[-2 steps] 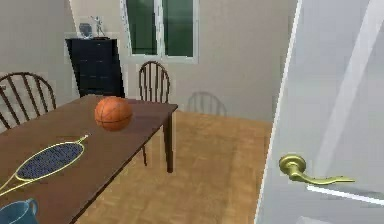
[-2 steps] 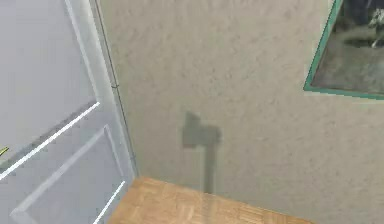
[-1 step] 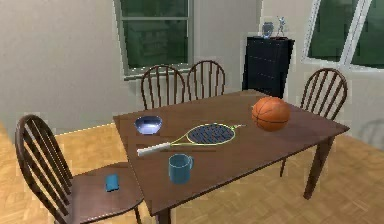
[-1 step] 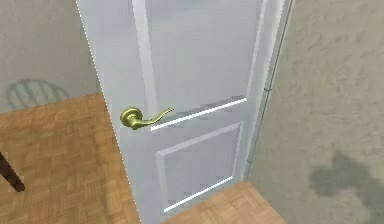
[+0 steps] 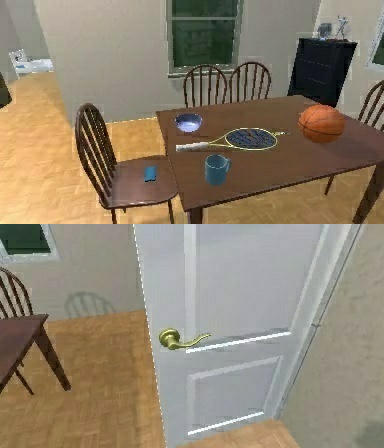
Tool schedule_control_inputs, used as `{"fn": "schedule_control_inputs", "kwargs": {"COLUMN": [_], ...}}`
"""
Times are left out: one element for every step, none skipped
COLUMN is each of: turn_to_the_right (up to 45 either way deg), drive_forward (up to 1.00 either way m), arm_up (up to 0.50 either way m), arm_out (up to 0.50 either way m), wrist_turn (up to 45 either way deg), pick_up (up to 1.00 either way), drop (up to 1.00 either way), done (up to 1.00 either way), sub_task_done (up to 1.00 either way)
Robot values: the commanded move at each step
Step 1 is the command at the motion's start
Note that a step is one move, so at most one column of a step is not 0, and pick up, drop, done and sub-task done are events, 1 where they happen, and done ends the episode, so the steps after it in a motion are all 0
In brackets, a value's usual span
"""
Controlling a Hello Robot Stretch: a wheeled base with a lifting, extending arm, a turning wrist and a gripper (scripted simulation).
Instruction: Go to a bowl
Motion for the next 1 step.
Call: {"fn": "schedule_control_inputs", "kwargs": {"turn_to_the_right": [0.0], "drive_forward": [0.00], "arm_up": [0.00], "arm_out": [0.00], "wrist_turn": [0.0], "pick_up": [0.00], "drop": [0.00], "done": [1.00], "sub_task_done": [0.00]}}
